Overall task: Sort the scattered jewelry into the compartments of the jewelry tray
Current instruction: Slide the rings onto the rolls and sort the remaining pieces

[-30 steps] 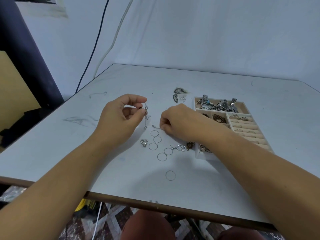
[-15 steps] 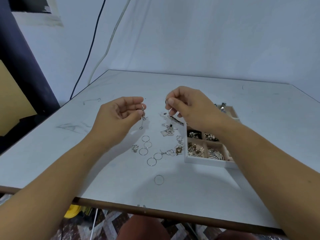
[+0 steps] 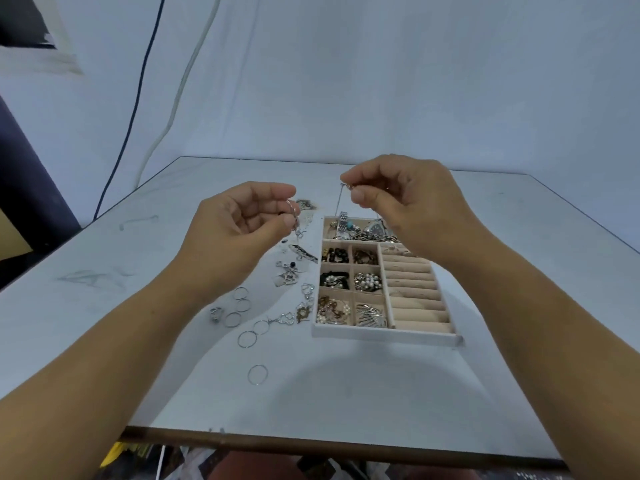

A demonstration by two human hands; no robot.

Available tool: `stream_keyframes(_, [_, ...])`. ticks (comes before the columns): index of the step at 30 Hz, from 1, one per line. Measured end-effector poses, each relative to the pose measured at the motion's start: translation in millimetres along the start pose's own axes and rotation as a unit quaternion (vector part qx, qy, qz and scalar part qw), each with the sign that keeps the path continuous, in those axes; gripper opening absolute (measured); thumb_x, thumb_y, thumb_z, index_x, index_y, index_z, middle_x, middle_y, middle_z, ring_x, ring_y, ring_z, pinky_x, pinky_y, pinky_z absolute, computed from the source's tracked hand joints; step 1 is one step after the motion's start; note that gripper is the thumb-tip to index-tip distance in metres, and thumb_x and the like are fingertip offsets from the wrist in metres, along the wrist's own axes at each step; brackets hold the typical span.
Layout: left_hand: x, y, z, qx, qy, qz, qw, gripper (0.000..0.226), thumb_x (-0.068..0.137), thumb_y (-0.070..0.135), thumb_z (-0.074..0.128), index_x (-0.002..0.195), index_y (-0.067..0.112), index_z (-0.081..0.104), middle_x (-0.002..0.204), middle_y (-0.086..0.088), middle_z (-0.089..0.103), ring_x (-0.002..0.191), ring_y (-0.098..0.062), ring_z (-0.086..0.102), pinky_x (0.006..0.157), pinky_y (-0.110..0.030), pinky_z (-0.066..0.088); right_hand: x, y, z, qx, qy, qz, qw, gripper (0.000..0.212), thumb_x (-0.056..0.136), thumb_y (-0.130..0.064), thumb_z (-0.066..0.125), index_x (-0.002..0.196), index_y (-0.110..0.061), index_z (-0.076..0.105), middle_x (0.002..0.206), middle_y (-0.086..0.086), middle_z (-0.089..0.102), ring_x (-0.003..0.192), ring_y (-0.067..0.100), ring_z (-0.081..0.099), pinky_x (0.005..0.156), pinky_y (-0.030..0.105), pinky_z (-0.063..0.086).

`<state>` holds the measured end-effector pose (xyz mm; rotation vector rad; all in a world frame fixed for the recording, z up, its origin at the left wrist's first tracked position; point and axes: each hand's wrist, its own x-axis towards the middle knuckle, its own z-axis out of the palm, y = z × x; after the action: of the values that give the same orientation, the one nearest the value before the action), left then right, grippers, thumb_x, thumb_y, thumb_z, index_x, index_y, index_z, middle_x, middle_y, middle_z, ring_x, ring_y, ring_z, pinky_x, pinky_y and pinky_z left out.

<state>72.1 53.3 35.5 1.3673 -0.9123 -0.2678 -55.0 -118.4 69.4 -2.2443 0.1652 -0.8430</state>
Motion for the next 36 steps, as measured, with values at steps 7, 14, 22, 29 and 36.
stream_keyframes(7, [1.6, -3.1, 31.1, -0.005, -0.033, 0.0, 0.999, 0.029, 0.083, -0.008, 0.063, 0.104, 0.012, 0.065, 0.082, 0.001, 0.072, 0.082, -0.01, 0.068, 0.08, -0.022, 0.055, -17.9, 17.3, -18.5, -0.039, 0.065, -0.054, 0.996, 0.015, 0.089, -0.02, 0.065, 0.093, -0.033, 0.068, 0.083, -0.018, 0.065, 0.074, 0.003, 0.055, 0.069, 0.013, 0.041])
stream_keyframes(14, [8.8, -9.1, 43.7, 0.012, -0.036, -0.005, 0.999, 0.029, 0.083, -0.008, 0.063, 0.104, 0.012, 0.065, 0.085, -0.003, 0.07, 0.082, -0.013, 0.068, 0.081, -0.024, 0.055, -21.0, 27.1, -18.5, 0.142, 0.107, -0.025, 0.984, 0.015, 0.088, -0.009, 0.065, 0.092, -0.023, 0.068, 0.08, -0.003, 0.069, 0.076, 0.02, 0.066, 0.073, 0.027, 0.053])
stream_keyframes(22, [9.8, -29.6, 42.9, 0.134, -0.071, -0.008, 0.988, 0.031, 0.081, -0.003, 0.069, 0.098, 0.023, 0.065, 0.085, -0.002, 0.07, 0.075, -0.012, 0.066, 0.073, -0.021, 0.054, -16.9, 26.6, -15.6, 0.169, 0.103, -0.024, 0.98, 0.014, 0.088, -0.009, 0.065, 0.093, -0.022, 0.068, 0.081, -0.002, 0.07, 0.077, 0.018, 0.068, 0.074, 0.024, 0.053])
stream_keyframes(29, [4.9, -43.2, 39.0, 0.299, -0.13, 0.041, 0.944, 0.027, 0.082, 0.009, 0.07, 0.099, 0.029, 0.067, 0.083, 0.013, 0.071, 0.08, 0.002, 0.066, 0.077, -0.011, 0.05, -16.5, 26.2, -10.0, 0.171, 0.097, -0.021, 0.98, 0.015, 0.087, -0.007, 0.065, 0.093, -0.02, 0.068, 0.081, -0.005, 0.07, 0.077, 0.013, 0.067, 0.074, 0.021, 0.053])
stream_keyframes(36, [4.5, -42.9, 12.6, 0.438, -0.201, 0.064, 0.874, 0.053, 0.084, 0.057, 0.055, 0.131, 0.034, 0.05, 0.13, 0.02, 0.049, 0.118, 0.005, 0.044, 0.1, -0.018, 0.036, -12.1, 21.6, -6.0, 0.178, 0.092, -0.034, 0.979, 0.016, 0.087, -0.008, 0.066, 0.091, -0.024, 0.068, 0.077, -0.012, 0.069, 0.075, 0.01, 0.066, 0.074, 0.021, 0.052])
